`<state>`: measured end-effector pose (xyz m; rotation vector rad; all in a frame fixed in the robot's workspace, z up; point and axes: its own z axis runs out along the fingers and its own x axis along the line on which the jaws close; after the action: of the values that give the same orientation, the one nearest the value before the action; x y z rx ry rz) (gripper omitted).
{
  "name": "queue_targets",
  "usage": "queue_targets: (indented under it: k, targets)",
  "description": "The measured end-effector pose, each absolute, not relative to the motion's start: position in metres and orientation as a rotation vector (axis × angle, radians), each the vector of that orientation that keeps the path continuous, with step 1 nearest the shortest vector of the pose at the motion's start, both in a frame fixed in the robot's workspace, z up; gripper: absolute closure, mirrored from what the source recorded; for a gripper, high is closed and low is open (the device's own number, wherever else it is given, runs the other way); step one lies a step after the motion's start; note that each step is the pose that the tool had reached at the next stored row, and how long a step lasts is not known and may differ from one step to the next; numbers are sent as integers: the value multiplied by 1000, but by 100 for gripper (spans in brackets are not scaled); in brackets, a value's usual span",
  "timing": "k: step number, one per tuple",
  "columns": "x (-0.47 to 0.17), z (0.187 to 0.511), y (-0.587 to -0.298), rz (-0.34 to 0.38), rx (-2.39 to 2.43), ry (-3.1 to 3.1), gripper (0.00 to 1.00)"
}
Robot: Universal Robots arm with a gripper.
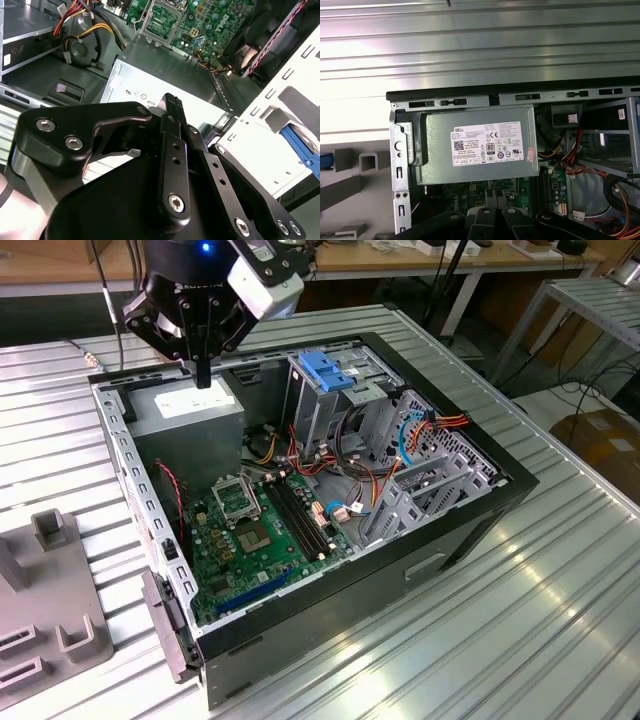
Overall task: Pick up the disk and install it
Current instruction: 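Reach for the disk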
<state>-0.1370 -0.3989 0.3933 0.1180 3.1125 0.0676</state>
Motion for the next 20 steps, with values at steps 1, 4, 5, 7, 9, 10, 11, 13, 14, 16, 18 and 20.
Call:
queue_targets:
  k: [1,4,5,7,9,10,11,13,14,16,18,20]
  targets:
    - [-137,393,-399,68,118,3113,90]
    - [-138,393,-399,68,118,3112,90]
    - [-139,393,-399,68,118,3112,90]
    - [-140,393,-399,68,118,3113,90]
    - [-140,393,-399,68,118,3112,90]
    - [-141,393,-399,68,118,3112,90]
    - [-141,393,-399,68,118,3112,90]
    - [-142,393,-399,68,118,3113,90]
    - [-143,393,-399,68,118,3112,90]
    - [-143,393,-399,68,118,3113,90]
    - [-144,393,-399,68,118,3113,90]
    - [-145,393,-399,68,118,3113,90]
